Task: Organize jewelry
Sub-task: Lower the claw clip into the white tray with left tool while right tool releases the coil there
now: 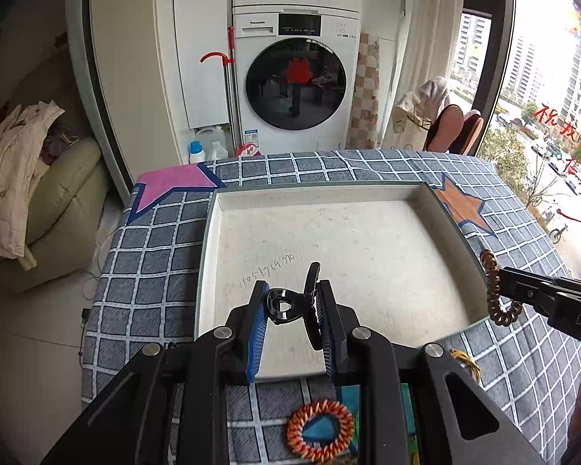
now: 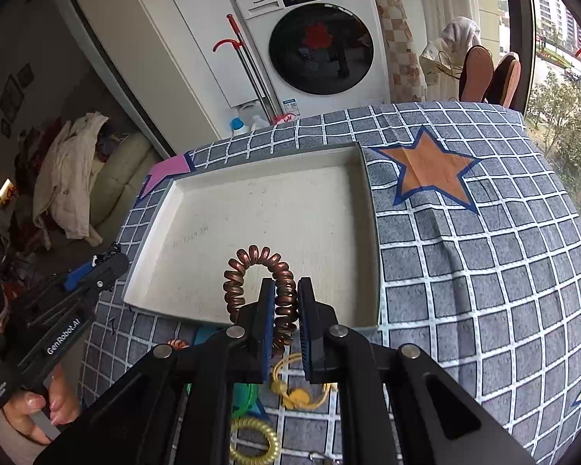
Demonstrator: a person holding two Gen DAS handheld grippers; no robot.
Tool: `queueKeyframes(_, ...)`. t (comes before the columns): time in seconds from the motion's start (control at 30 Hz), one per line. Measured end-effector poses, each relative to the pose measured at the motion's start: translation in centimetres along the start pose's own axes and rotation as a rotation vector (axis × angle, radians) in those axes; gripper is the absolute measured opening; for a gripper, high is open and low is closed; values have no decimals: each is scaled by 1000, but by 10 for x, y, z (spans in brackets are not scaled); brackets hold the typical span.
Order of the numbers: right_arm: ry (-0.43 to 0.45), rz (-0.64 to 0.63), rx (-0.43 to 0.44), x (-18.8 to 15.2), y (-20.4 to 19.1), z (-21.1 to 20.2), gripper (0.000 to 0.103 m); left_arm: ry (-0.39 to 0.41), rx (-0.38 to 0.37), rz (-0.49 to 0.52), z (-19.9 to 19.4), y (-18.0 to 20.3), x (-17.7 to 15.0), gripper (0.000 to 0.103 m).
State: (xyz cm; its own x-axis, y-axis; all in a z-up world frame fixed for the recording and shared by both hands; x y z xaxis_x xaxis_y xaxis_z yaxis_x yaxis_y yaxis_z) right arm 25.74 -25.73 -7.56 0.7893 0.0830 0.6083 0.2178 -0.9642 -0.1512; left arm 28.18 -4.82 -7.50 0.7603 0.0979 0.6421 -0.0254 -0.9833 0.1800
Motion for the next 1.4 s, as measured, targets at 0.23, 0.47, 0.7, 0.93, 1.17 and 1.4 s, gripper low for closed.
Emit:
queueKeyframes(0.23, -66, -7, -49, 4, 2, 50, 13, -48, 50, 32, 48, 1, -9, 45)
queueKeyframes(0.47, -133, -23, -98, -11, 1, 85, 13, -89, 104, 40, 76, -5, -25, 45)
queueKeyframes(0.7, -115, -61, -119, -12, -5, 83, 25, -73, 123, 54, 76, -4, -28, 45)
queueKeyframes(0.93, -59, -46, -101, -7, -5, 55, 47, -56, 116, 23, 66, -5, -26, 103)
queueKeyframes(1.17, -35, -18, -90, -14, -7, 30, 55, -4, 98, 9, 37, -5, -22, 103)
queueKeyframes(1.4, 30, 6, -53, -30, -9, -7, 82, 23, 66, -7, -14, -15, -39, 103)
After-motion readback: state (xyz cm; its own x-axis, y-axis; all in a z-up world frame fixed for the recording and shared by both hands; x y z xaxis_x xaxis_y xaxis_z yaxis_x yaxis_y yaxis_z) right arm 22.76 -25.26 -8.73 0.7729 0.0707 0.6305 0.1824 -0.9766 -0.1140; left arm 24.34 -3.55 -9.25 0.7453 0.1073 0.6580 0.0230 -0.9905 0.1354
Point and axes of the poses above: each gripper's, at about its wrist camera, not at the fingertips, and z roughly the way its jaws point, y to its right, x to its top, the point moved 5 cm from there along z, roughly the way its jaws point, and after that the axes turned 13 degrees about -z, right-handed, at the moved point
